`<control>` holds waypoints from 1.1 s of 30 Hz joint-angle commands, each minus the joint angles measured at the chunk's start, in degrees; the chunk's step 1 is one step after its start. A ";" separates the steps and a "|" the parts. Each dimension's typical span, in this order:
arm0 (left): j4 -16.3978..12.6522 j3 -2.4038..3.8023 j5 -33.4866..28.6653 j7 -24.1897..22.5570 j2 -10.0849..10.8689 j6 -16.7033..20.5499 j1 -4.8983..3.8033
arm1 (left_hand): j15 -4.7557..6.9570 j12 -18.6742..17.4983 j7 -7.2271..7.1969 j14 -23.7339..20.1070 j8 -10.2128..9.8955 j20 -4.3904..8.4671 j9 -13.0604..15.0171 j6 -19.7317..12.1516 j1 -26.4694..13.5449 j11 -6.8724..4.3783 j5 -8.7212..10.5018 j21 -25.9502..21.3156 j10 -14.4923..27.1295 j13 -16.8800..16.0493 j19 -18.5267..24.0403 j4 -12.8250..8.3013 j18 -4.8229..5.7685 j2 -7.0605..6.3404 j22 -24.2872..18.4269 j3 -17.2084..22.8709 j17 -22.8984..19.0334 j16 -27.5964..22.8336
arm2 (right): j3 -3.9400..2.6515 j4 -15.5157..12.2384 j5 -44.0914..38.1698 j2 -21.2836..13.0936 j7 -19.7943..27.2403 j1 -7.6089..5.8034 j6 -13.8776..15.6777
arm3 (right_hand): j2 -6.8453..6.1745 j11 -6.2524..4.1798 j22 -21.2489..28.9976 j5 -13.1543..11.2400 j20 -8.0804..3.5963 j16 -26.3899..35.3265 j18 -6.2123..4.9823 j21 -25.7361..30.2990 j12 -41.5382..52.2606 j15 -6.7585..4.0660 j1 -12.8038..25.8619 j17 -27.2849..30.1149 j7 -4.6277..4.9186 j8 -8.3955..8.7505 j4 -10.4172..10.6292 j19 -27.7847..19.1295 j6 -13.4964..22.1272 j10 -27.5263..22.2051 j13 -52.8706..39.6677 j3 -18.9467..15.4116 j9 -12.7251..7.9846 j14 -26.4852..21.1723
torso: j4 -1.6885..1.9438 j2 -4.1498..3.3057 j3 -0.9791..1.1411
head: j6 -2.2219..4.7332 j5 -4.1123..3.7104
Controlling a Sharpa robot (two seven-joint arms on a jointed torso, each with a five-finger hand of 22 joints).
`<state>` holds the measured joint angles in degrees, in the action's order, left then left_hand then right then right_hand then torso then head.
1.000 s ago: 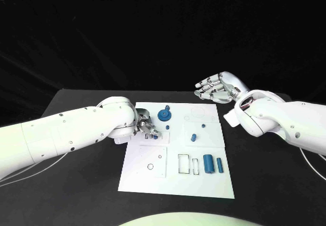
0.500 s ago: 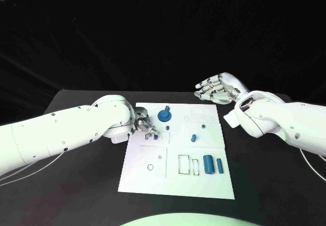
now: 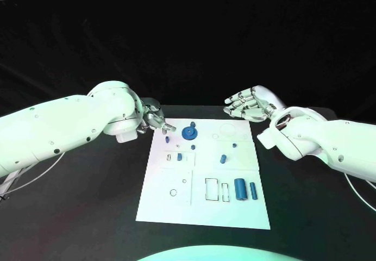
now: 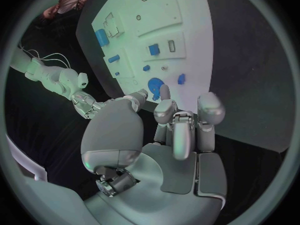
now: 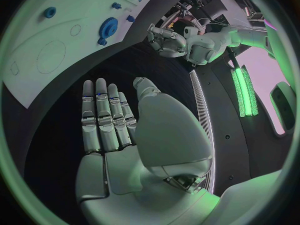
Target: Assemble the parts on the task board
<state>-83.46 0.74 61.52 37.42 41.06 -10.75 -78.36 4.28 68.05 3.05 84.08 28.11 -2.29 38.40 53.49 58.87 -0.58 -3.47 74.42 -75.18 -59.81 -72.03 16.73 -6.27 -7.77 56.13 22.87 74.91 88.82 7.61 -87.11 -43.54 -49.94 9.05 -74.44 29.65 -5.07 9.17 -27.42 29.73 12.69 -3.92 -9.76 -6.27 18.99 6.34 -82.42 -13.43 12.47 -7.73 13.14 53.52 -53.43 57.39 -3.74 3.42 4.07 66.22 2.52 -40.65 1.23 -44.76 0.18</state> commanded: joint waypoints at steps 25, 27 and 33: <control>17.17 -1.75 0.53 -0.45 -9.83 -5.92 0.66 | -0.61 -0.38 0.66 5.13 -1.14 -0.28 -1.53 0.59 0.81 0.20 -0.02 -0.46 0.65 0.63 0.50 0.03 -0.52 -0.86 -0.38 -2.59 12.80 -0.47 | -0.02 0.03 -0.33 0.13 1.11 0.21 0.23 | 0.29 -0.05 0.16 0.42 0.49 0.25 -0.64 0.29 0.34 0.35 0.52 0.13 0.26 0.21 -0.02 -0.09 0.15 -0.55 0.07 0.30 -0.03 -0.15 | -0.05 -0.29 -0.07 | 0.12 0.37; 17.73 -1.81 0.41 -0.47 -10.37 -6.05 0.86 | -0.62 -0.34 0.67 5.11 -1.19 -0.29 -1.60 0.62 0.84 0.21 -0.01 -0.46 0.63 0.59 0.50 0.04 -0.52 -0.89 -0.36 -2.72 12.76 -0.50 | -0.02 0.00 -0.34 0.13 1.12 0.21 0.23 | 0.29 -0.05 0.16 0.42 0.49 0.25 -0.64 0.29 0.34 0.35 0.52 0.13 0.26 0.21 -0.02 -0.09 0.15 -0.55 0.07 0.30 -0.03 -0.15 | 0.04 -0.29 -0.09 | 0.05 0.33; 19.08 -1.95 0.07 -0.51 -11.53 -6.39 1.38 | -0.62 -0.34 0.67 5.11 -1.19 -0.29 -1.60 0.62 0.84 0.21 -0.01 -0.46 0.63 0.59 0.50 0.04 -0.52 -0.89 -0.36 -2.72 12.76 -0.50 | -0.02 -0.04 -0.36 0.18 1.05 0.21 0.27 | 0.30 -0.05 0.18 0.43 0.49 0.25 -0.64 0.30 0.35 0.35 0.52 0.14 0.26 0.21 -0.02 -0.10 0.15 -0.55 0.07 0.32 -0.03 -0.15 | 0.02 -0.26 -0.08 | -0.01 0.56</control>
<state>-64.61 -1.23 62.11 37.35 29.79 -15.66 -77.01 4.09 67.85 3.47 83.87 27.24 -2.56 36.85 53.94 59.40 -0.29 -3.47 74.33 -74.89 -59.23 -71.76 16.72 -6.27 -8.29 55.80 20.57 74.90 88.52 7.60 -87.07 -43.50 -49.82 9.51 -74.26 29.79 -4.83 9.17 -27.33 29.95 12.69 -3.92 -9.75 -6.28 18.99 6.34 -82.19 -13.36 12.47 -7.73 13.14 53.52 -53.43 57.39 -3.74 3.42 4.07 66.22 2.55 -40.93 1.16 -44.74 0.66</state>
